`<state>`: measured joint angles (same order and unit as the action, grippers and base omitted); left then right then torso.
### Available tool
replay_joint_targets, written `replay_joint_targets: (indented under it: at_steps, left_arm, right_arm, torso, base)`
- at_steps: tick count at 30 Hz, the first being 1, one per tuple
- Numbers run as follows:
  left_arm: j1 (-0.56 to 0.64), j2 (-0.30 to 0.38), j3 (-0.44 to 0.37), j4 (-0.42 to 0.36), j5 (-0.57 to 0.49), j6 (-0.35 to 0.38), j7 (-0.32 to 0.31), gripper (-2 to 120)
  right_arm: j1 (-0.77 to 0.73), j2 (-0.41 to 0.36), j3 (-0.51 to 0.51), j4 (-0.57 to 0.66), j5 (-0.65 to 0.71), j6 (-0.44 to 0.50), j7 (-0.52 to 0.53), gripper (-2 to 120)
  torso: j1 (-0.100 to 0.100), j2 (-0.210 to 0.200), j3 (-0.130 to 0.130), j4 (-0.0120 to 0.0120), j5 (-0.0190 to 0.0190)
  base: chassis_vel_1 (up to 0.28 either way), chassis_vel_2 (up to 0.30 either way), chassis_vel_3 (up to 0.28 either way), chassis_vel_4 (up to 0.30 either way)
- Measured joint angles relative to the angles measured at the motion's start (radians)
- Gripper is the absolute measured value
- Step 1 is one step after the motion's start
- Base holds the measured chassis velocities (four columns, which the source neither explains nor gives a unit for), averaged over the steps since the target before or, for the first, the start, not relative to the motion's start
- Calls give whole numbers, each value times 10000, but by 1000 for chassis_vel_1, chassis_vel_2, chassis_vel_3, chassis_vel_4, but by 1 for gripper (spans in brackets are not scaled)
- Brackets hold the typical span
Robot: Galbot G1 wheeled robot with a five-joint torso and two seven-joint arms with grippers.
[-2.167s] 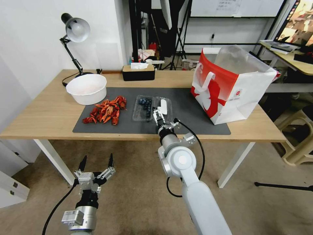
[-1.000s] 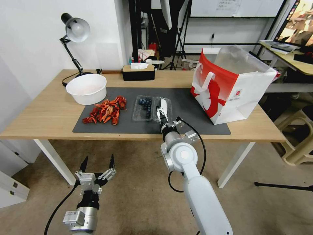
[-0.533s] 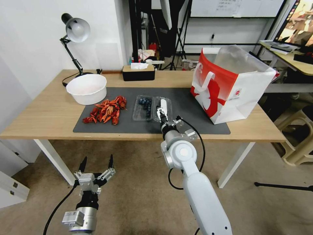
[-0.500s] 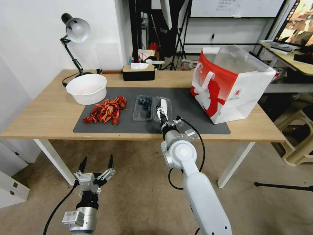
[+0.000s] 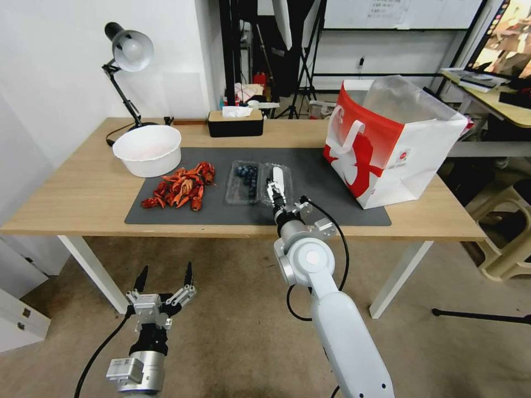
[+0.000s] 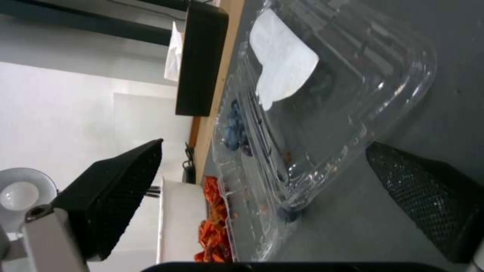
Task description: Close the takeout container lid, then place the container into the takeout bag.
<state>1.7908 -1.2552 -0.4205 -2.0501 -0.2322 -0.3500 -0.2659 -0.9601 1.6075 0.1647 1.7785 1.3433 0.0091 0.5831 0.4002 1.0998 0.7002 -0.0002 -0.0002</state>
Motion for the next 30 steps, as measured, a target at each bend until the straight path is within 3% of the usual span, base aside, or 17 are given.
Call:
replay_joint_targets:
  at_steps: [10,30]
  left_arm:
    - [10,1,17,22,23,-7,-16,100]
    - [69,-42,48,103,198,-151,-17,100]
  right_arm:
    - [76,-2,-1,11,-123,18,-18,100]
    - [211,5,-154,562,-2841,110,-941,100]
  torso:
    - [1,0,0,1,0]
    - [-2,1,-1,2,2]
  base:
    - [0,0,0,0]
    - [0,0,0,0]
